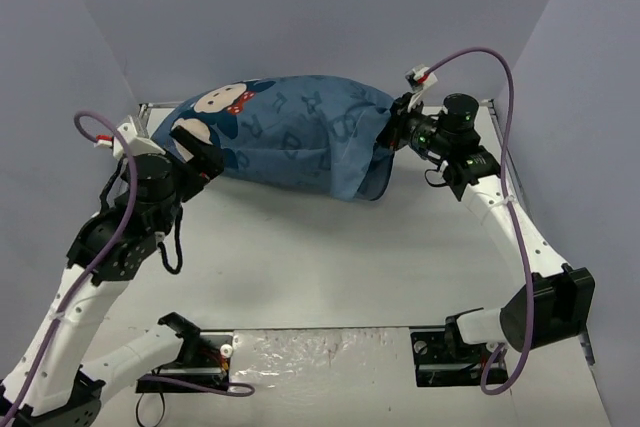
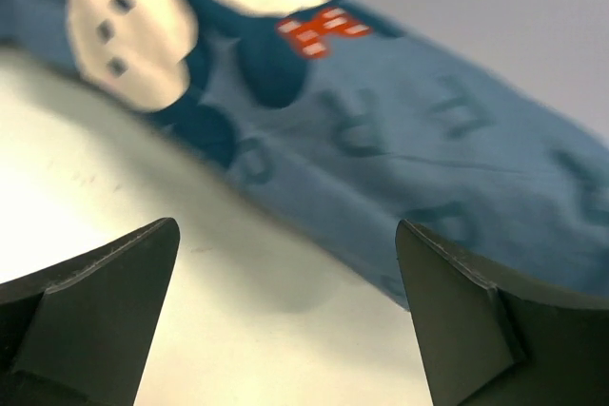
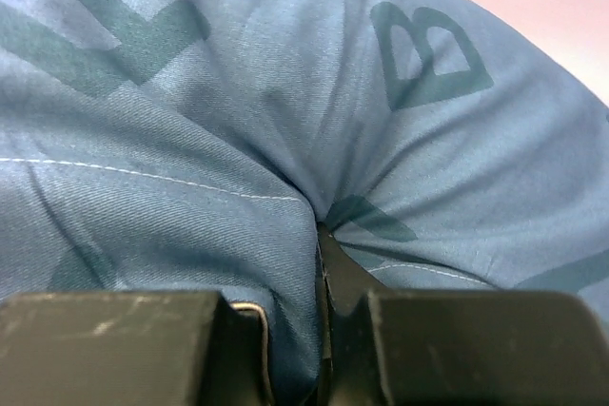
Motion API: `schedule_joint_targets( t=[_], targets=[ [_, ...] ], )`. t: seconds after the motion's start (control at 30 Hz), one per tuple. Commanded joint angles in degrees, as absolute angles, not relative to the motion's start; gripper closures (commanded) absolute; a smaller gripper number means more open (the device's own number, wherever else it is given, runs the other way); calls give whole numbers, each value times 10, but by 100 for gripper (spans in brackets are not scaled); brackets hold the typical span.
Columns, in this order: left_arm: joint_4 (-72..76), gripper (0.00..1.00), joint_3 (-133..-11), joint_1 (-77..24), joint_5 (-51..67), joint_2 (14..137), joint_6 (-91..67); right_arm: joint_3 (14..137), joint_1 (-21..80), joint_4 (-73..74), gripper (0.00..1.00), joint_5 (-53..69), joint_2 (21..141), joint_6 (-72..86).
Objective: Remove the pillowcase from the pillow
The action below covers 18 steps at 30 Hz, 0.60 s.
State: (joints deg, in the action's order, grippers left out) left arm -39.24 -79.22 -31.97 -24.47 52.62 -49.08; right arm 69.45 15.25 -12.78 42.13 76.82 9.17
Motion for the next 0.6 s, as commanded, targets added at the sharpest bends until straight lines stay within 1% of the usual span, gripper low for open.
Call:
schedule_joint_targets(
  t=[0.0, 0.07, 0.17, 0.27, 0.3, 0.37, 0.47, 0.57],
  targets=[
    [-399, 0, -723, -258, -208, 549, -596, 700, 134, -238, 100, 446, 755, 189],
    [-396, 3, -678, -230, -179, 558, -666, 697, 124, -238, 100, 445, 754, 190],
    [-381, 6, -632, -191, -176, 576, -756, 687, 119, -238, 100, 445, 751, 189],
    [-254, 6, -555, -150, -140, 585, -836, 682, 119, -239, 100, 446, 749, 191],
    [-175, 6, -534, -141, -119, 590, -860, 681, 119, -239, 100, 446, 748, 191],
    [-101, 5, -490, -119, -105, 619, -910, 681, 119, -240, 100, 448, 748, 191],
    [14, 5, -482, -109, -105, 666, -913, 682, 119, -238, 100, 453, 747, 190],
    [62, 5, -483, -103, -112, 703, -909, 679, 120, -233, 100, 459, 748, 188]
  ],
)
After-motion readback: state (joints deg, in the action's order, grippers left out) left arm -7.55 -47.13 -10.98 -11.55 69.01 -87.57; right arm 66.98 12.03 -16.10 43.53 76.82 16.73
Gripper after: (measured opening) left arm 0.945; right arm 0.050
